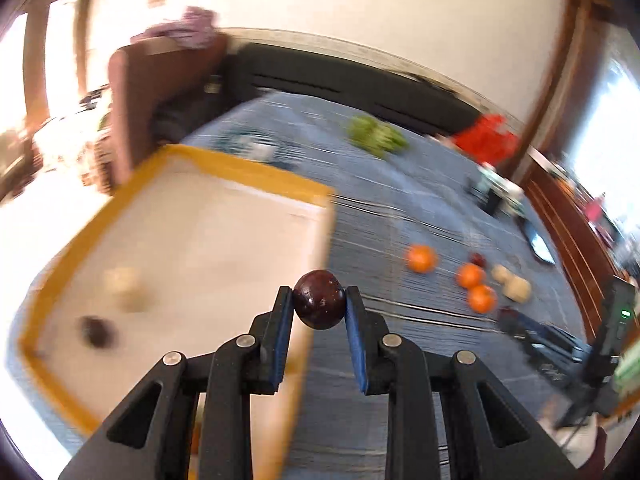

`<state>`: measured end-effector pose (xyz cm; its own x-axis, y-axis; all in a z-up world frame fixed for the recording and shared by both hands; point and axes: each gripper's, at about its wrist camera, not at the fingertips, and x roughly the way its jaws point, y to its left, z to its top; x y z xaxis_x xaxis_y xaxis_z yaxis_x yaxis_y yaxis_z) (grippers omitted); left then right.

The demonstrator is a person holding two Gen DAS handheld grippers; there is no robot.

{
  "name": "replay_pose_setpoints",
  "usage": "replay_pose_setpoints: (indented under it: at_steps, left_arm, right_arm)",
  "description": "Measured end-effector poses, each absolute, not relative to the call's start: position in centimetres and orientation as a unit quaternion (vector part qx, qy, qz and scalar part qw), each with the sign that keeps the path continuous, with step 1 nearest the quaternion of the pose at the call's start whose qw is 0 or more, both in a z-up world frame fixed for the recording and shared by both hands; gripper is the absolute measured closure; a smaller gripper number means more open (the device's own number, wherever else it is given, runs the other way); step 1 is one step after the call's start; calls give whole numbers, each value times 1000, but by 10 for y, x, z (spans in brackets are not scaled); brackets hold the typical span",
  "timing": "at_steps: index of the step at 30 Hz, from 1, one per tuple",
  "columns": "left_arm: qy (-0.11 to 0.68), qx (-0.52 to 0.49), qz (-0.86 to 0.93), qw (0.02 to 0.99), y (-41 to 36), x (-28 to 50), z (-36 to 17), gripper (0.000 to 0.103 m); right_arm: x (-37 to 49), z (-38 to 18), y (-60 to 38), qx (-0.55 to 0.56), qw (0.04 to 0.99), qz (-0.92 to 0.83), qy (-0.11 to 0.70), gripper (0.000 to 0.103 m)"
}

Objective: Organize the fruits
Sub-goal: 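Carry both plums into the tray and open both tools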

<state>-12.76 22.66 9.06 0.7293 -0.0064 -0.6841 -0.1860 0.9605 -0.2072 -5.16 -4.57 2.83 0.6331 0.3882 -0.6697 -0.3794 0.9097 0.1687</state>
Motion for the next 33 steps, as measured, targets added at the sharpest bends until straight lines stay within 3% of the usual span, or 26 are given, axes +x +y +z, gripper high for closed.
replay_pose_setpoints:
  at_steps: [9, 17, 24, 26, 28, 33]
  left_arm:
    - [374, -195, 131, 897, 315, -159, 71, 78]
    - [391, -208, 152, 884, 347, -166, 45, 78]
    - [379, -219, 131, 890, 354, -164, 43, 77]
    - [375, -230, 125, 889, 357, -166, 43, 74]
    - [368, -242, 125, 889, 362, -171, 45, 62]
    - [349, -267, 130, 889, 370, -185, 55, 46]
  right_arm:
    - [-69, 75, 58, -4, 866, 327, 380, 70]
    - [-60, 43, 176, -52, 800, 392, 451, 69]
    - [-55, 11, 217, -92, 781, 384, 484, 69]
    - [-53, 6, 223, -97, 779, 382, 488, 69]
    - [-53, 3, 225, -101, 778, 381, 489, 68]
    - [-57, 7, 228, -92, 778, 388, 486, 67]
